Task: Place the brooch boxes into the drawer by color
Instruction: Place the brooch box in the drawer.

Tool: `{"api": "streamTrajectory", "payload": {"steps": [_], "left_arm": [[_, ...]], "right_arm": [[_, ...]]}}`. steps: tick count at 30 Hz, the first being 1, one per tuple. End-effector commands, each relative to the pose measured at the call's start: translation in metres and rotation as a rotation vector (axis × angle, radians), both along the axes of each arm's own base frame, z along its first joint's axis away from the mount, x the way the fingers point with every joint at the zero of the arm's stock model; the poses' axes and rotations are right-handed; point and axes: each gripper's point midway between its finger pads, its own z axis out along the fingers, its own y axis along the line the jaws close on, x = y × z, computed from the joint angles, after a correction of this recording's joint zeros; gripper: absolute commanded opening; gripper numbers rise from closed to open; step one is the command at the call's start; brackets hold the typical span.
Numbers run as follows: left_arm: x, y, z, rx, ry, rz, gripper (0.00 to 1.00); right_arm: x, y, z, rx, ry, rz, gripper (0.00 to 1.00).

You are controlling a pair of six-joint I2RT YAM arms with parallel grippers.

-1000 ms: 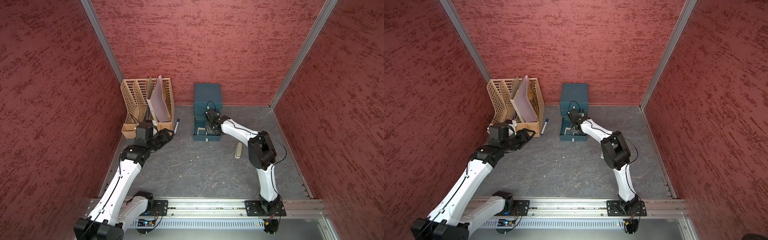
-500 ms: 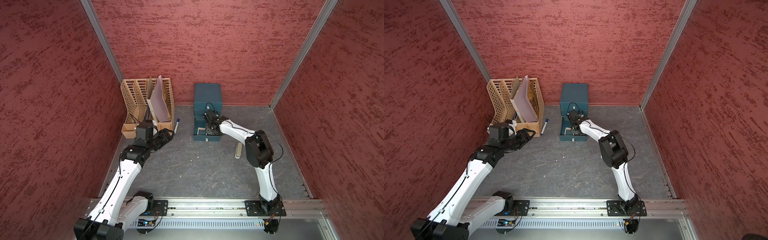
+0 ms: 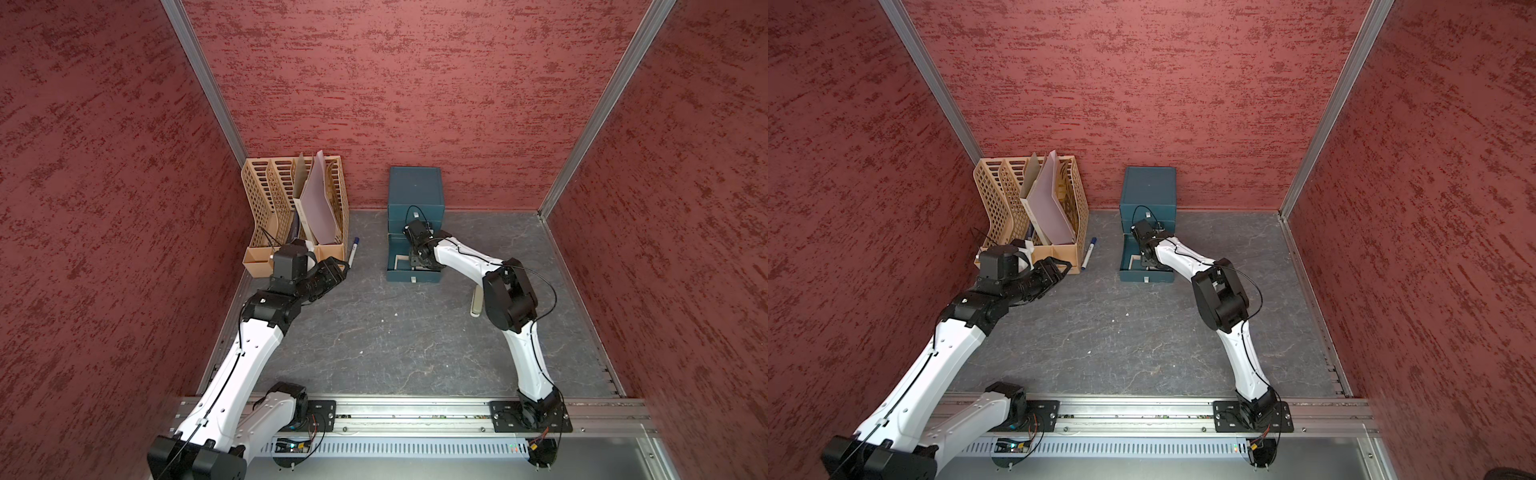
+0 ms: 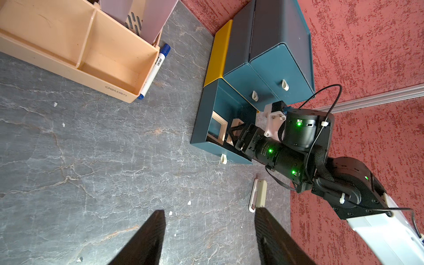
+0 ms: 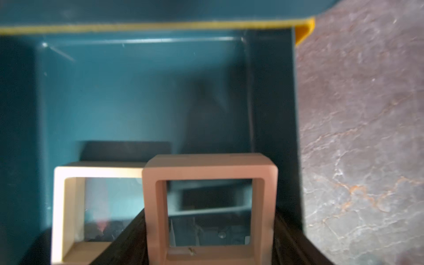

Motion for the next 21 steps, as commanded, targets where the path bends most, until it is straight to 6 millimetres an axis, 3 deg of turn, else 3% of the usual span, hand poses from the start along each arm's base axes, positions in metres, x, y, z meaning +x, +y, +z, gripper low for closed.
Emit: {"api": "streamTrajectory", "payload": {"steps": [1,15,21], "left_arm": [[0.002,-0.001,0.009,0.006,-0.022,-0.002,0.66],[0.002,-0.002,0.012,0.004,-0.028,-0.004,0.66],[0.002,-0.002,0.014,0.008,-0.032,-0.004,0.66]], "right_arm": [[0.004,-0.009,-0.001,-0.055,0.013,-0.010,0.53],[0.001,-0.011,-0.012,-0.081,0.053,-0.006,0.54],[0.000,-0.004,-0.020,-0.055,0.077,0.022,0.61]]}}
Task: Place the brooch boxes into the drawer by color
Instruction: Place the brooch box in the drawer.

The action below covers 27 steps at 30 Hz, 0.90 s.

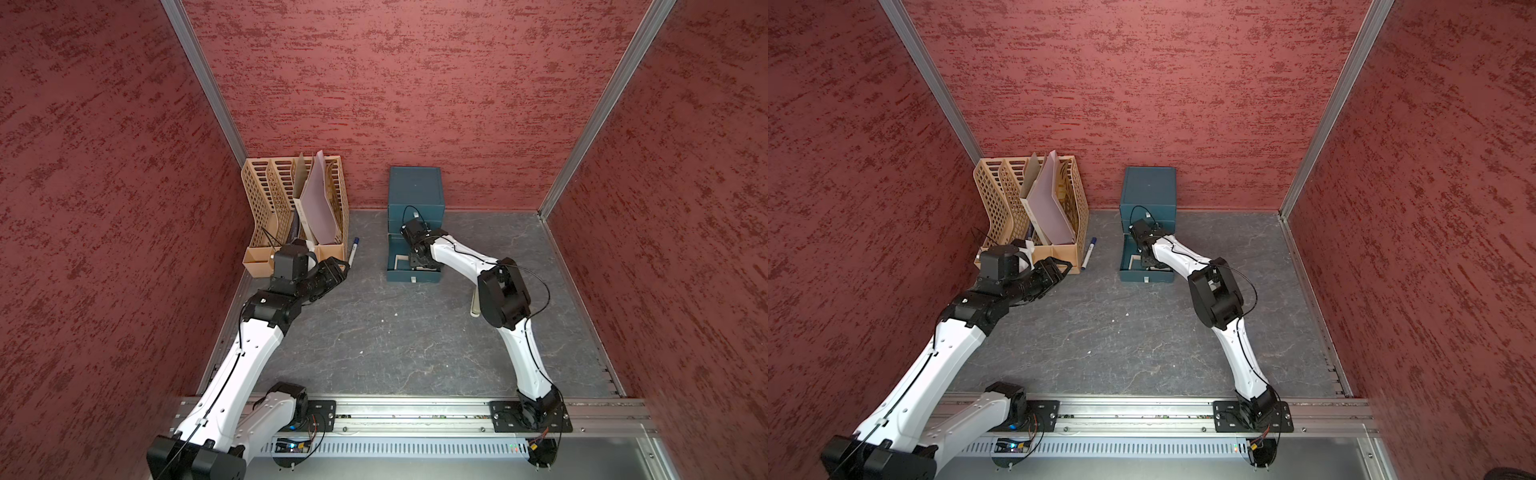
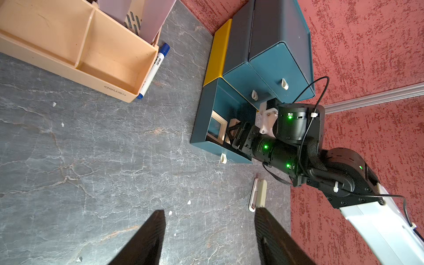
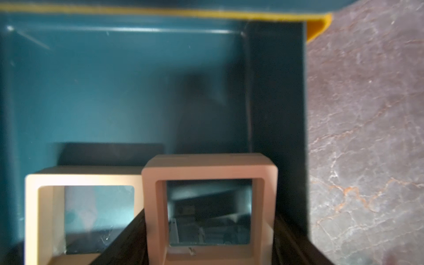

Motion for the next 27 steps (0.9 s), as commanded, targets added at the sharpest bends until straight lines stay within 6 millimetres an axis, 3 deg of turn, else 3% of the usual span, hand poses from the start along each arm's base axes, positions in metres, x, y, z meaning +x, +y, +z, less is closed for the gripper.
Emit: {"api": "streamTrajectory", "payload": {"steps": [1,6,15,20,27], "left_arm": [[0.003,0.000,0.013,0.006,-0.030,0.001,0.66],[0.003,-0.001,0.013,0.006,-0.028,-0.001,0.66],[0.004,-0.001,0.014,0.008,-0.030,-0.002,0.66],[0.004,-0.002,0.013,0.009,-0.030,-0.005,0.66],[0.004,-0.002,0.012,0.006,-0.030,-0.006,0.66]], "right_arm": [[0.003,0.002,-0.007,0.010,0.021,0.017,0.62],[0.003,0.012,-0.008,0.055,0.029,0.042,0.65],[0.004,0.010,-0.002,0.053,0.014,0.031,0.77],[0.007,0.012,0.012,0.073,-0.018,0.036,0.83],[0.009,0.014,0.035,0.105,-0.065,0.033,0.85]]}}
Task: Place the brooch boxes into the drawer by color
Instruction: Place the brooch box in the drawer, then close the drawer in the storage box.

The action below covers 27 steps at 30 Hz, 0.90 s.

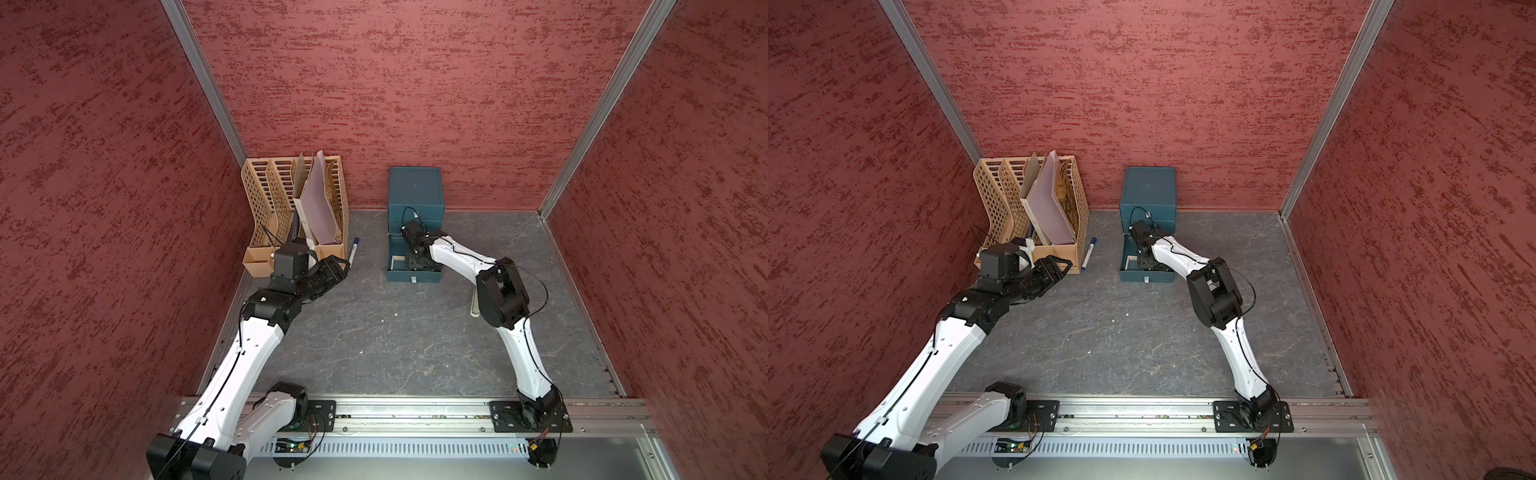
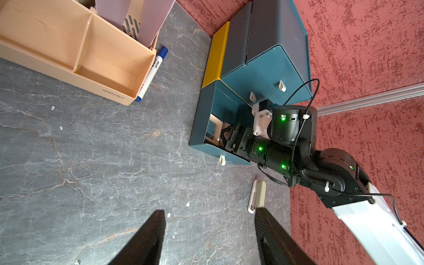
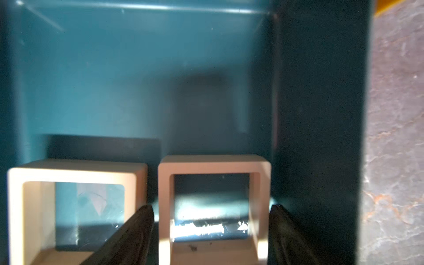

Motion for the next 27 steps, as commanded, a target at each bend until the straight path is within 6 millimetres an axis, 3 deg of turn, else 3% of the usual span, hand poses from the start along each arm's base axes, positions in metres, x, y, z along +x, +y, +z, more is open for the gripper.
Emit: {"api": "streamTrajectory", "payload": {"steps": [1,8,15,22,27], "left_arm": [[0.002,-0.002,0.008,0.003,-0.025,-0.008,0.66],[0.003,-0.003,0.006,-0.002,-0.022,-0.012,0.66],[0.014,-0.011,0.008,-0.029,-0.035,-0.036,0.67],[0.054,-0.039,0.021,-0.091,-0.111,-0.131,0.70],[0.091,-0.056,0.030,-0.088,-0.164,-0.168,0.70]], "right_arm": [[0.010,0.003,0.042,0.066,-0.091,-0.007,0.85],[0.012,0.002,0.080,0.108,-0.158,-0.021,0.85],[0.000,0.001,0.119,0.195,-0.222,-0.037,0.84],[-0.031,0.001,0.148,0.372,-0.261,-0.043,0.76],[-0.056,0.001,0.151,0.470,-0.244,-0.047,0.71]]}}
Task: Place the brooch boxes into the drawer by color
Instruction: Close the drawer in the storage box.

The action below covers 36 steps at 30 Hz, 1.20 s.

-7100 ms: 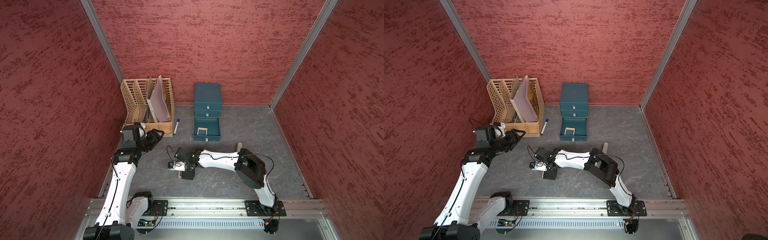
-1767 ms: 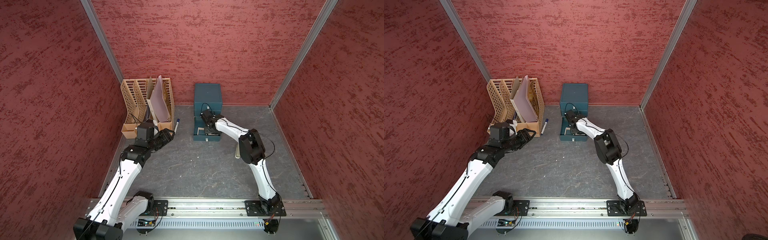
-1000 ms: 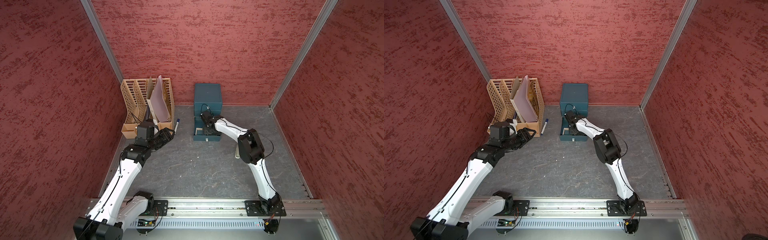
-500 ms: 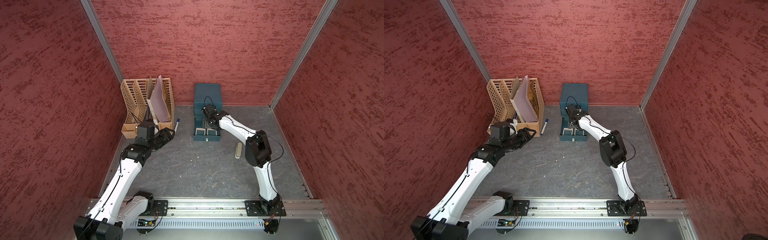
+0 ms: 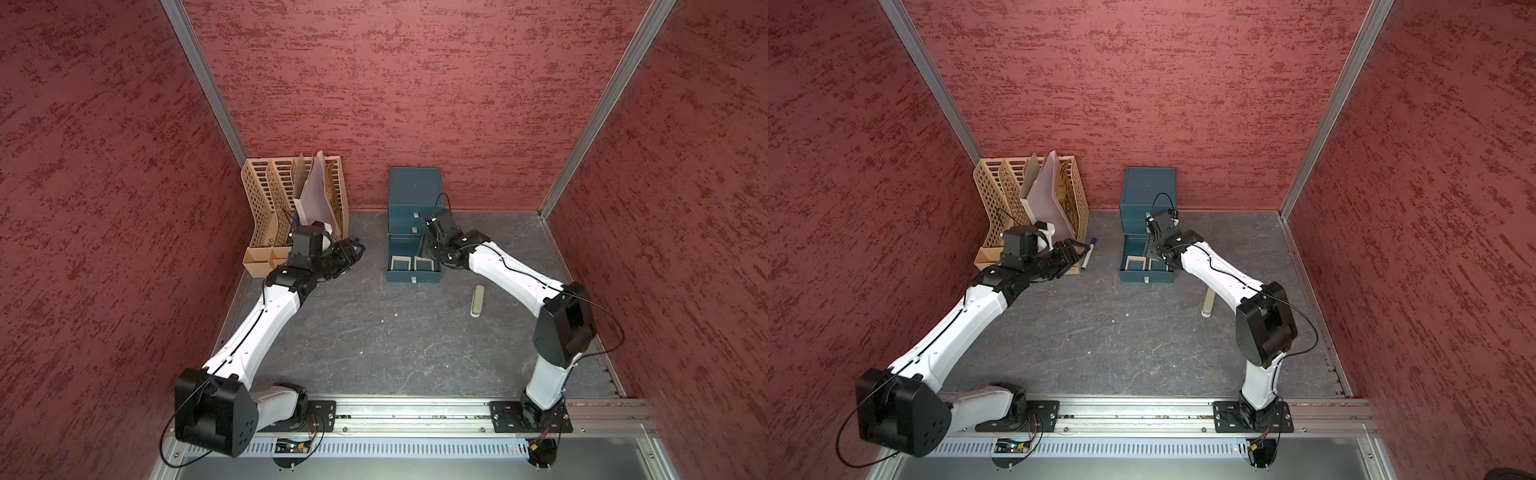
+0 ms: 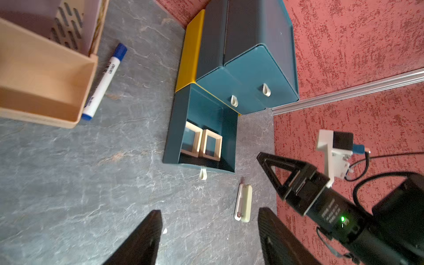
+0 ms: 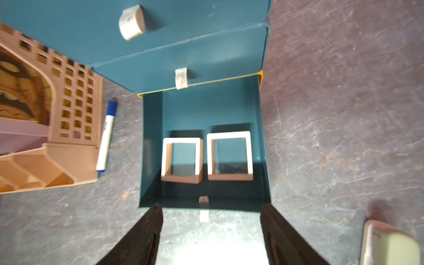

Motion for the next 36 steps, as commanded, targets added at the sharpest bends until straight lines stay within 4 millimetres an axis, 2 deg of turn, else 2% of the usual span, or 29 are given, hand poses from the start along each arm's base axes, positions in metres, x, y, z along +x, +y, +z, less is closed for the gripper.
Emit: {"api": "streamTrajectory", "payload": {"steps": [1,10,18,19,21,25,29,33,36], "left_arm": [[0.028,-0.018,0.032,-0.020,-0.144,-0.057,0.70],[0.100,-0.049,0.039,-0.045,-0.196,-0.120,0.69],[0.155,-0.065,0.024,-0.052,-0.208,-0.134,0.70],[0.161,-0.068,0.023,-0.055,-0.211,-0.138,0.70],[0.172,-0.075,0.024,-0.069,-0.219,-0.152,0.70],[0.191,-0.087,0.011,-0.049,-0.196,-0.183,0.70],[0.205,-0.086,-0.002,-0.030,-0.170,-0.167,0.70],[0.211,-0.089,-0.006,-0.021,-0.156,-0.166,0.69],[0.213,-0.089,-0.016,-0.001,-0.128,-0.164,0.65]], "right_arm": [[-0.006,0.010,0.014,0.138,-0.022,0.005,0.70],[-0.043,0.017,0.005,0.338,0.041,0.018,0.65],[-0.074,0.005,0.000,0.389,0.063,0.013,0.65],[-0.079,0.003,0.006,0.406,0.054,0.017,0.65],[-0.087,0.002,0.004,0.429,0.068,0.019,0.65],[-0.099,0.003,-0.005,0.477,0.103,0.018,0.69],[-0.105,0.013,-0.016,0.588,0.124,0.022,0.69],[-0.107,0.019,-0.029,0.670,0.132,0.024,0.68],[-0.107,0.022,-0.040,0.715,0.147,0.008,0.68]]}}
